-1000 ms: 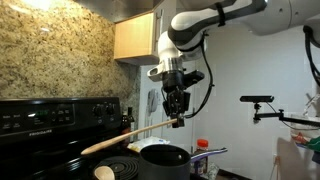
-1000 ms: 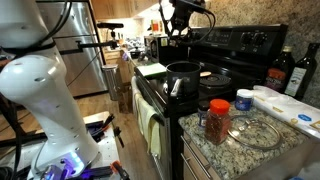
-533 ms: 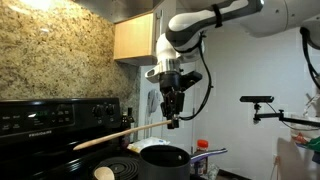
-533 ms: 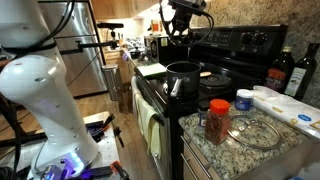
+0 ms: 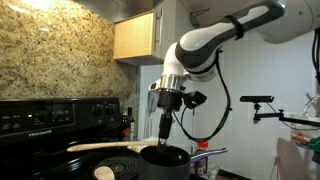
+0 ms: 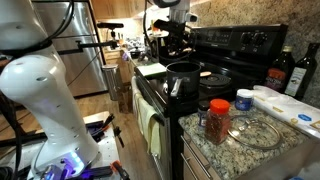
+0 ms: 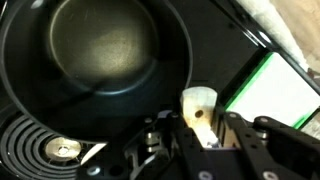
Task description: Pick the two bottles on the stove and place them on the counter, then pick the cooking stick from the pot and place it on the stove
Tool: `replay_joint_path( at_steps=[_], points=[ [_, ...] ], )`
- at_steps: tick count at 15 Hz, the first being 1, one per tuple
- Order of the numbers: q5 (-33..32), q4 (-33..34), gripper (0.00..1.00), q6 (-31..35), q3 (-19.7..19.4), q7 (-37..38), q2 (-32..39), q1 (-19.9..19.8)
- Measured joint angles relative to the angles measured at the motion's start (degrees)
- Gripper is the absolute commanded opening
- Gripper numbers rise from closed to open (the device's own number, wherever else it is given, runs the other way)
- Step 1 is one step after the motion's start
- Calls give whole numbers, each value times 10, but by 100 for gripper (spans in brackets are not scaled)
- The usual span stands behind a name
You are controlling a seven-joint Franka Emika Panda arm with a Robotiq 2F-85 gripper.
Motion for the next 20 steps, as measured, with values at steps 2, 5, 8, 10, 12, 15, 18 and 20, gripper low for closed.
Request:
replay_joint_path(
  at_steps=[2, 5, 8, 10, 12, 15, 18, 20],
  points=[
    [-3, -65, 30, 93, 16, 55, -18, 13],
    [-4, -114, 30, 147, 28, 87, -37, 21],
    [-4, -116, 30, 148, 25, 87, -43, 21],
    [-4, -116, 30, 148, 25, 87, -44, 21],
    [-4, -116, 14, 148, 25, 88, -44, 21],
    [-6, -115, 14, 148, 24, 88, -43, 22],
    [-30, -112, 14, 148, 35, 150, -50, 26],
    [-65, -114, 14, 151, 70, 242, -64, 15]
  ],
)
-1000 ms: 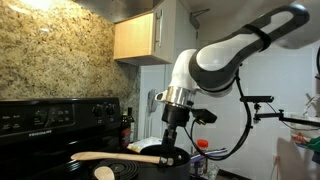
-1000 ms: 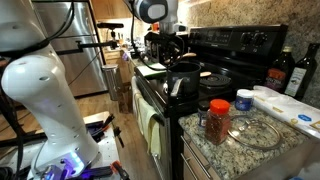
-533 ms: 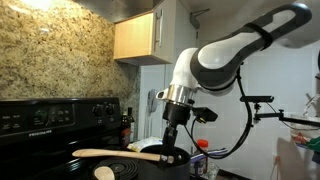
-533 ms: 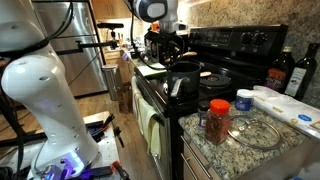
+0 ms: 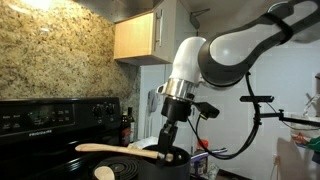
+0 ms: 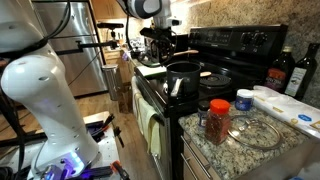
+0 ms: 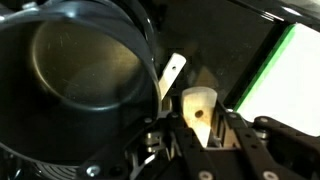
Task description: Pick the two bottles on the stove and place them on the counter, then pick the cooking stick from the pot and place it on the stove
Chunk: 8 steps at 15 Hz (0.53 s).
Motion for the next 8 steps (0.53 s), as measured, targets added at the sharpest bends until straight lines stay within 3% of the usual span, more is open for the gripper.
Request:
replay_joint_path(
  at_steps=[5, 8],
  points=[
    [-84, -24, 14, 4, 140, 226, -41, -66],
    [-140, -34, 14, 0, 162, 341, -32, -34]
  ],
)
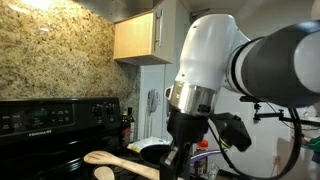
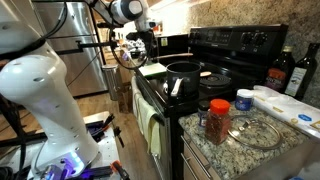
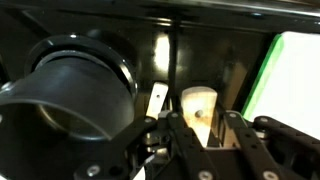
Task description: Pick the two bottles on the stove and place them on the counter, then pick the cooking stick from the pot and place it on the stove
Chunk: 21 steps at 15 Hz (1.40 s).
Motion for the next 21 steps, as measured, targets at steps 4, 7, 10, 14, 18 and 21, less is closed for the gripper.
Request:
replay_joint_path(
  at_steps=[4, 7, 10, 14, 18, 21],
  points=[
    [-11, -1, 14, 12, -2, 58, 55, 38],
    [-11, -2, 14, 75, -27, 85, 105, 46],
    [-11, -7, 14, 187, -61, 101, 154, 50],
    [-20, -7, 14, 292, -97, 127, 223, 57],
    [-89, -5, 67, 315, -127, 209, 241, 78],
    [-128, 3, 87, 316, -147, 259, 247, 102]
  ],
)
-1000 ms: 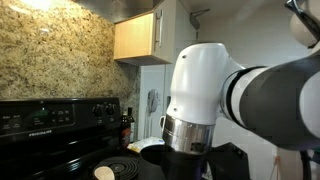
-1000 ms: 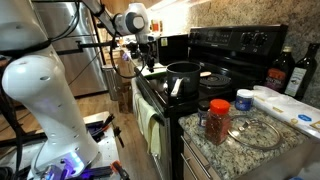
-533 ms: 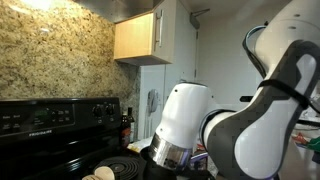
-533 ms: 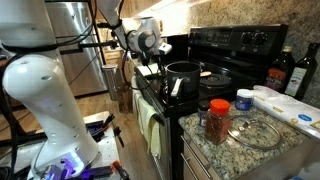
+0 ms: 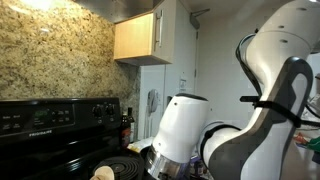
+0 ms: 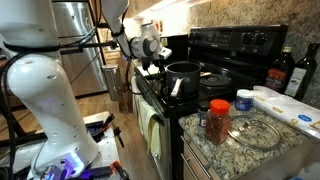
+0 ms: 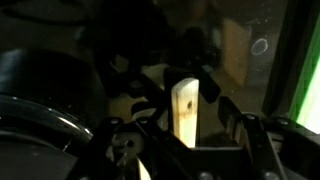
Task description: Pick the two bottles on the stove and place them on the counter, then pick the cooking stick from the pot and place it on the stove
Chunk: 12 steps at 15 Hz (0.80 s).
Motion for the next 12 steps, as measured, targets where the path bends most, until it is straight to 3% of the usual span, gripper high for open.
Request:
replay_joint_path(
  at_steps=[2, 8, 12],
  points=[
    [-19, 6, 99, 0, -9, 20, 4, 12],
    [-50, 23, 100, -16, -16, 30, 8, 40],
    [-74, 39, 100, -98, -16, 35, -16, 61]
  ],
)
